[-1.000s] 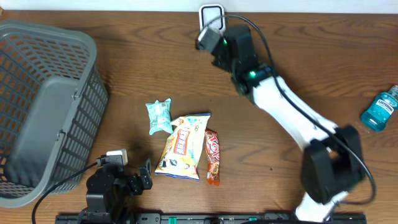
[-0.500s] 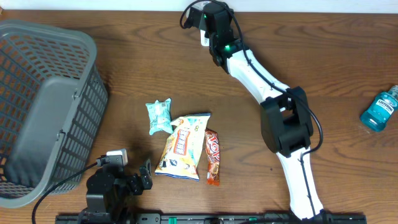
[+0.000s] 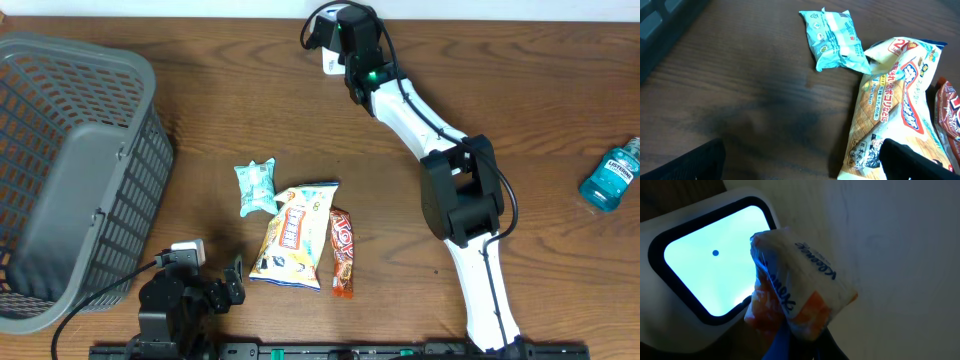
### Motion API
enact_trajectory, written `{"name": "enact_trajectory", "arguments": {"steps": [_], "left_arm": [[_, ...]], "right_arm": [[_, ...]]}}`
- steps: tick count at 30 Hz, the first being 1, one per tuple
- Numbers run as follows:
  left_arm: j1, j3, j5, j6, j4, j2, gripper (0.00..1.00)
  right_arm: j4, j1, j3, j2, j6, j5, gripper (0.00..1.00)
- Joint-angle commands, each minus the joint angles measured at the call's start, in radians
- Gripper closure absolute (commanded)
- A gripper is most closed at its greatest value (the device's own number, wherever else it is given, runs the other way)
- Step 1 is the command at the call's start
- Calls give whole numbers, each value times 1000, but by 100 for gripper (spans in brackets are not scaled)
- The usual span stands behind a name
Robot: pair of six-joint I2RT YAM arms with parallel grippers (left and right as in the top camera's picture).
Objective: Scan the item barcode
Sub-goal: 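Hold the tissue pack against the white scanner, then carry the tissue pack right and drop it beside the mouthwash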
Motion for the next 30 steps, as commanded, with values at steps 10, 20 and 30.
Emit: {"name": "enact_trajectory", "arguments": {"steps": [10,20,30], "left_arm": [[-4,-18,6,-9,-45,0,2],[-4,-18,6,-9,-45,0,2],[-4,-18,6,-9,-45,0,2]], "right_arm": [[-458,5,27,-251,249,-203,99],[-710,-164,25,-433,360,-204,99],[-792,-598,-123,-394,851,-196,99]]}}
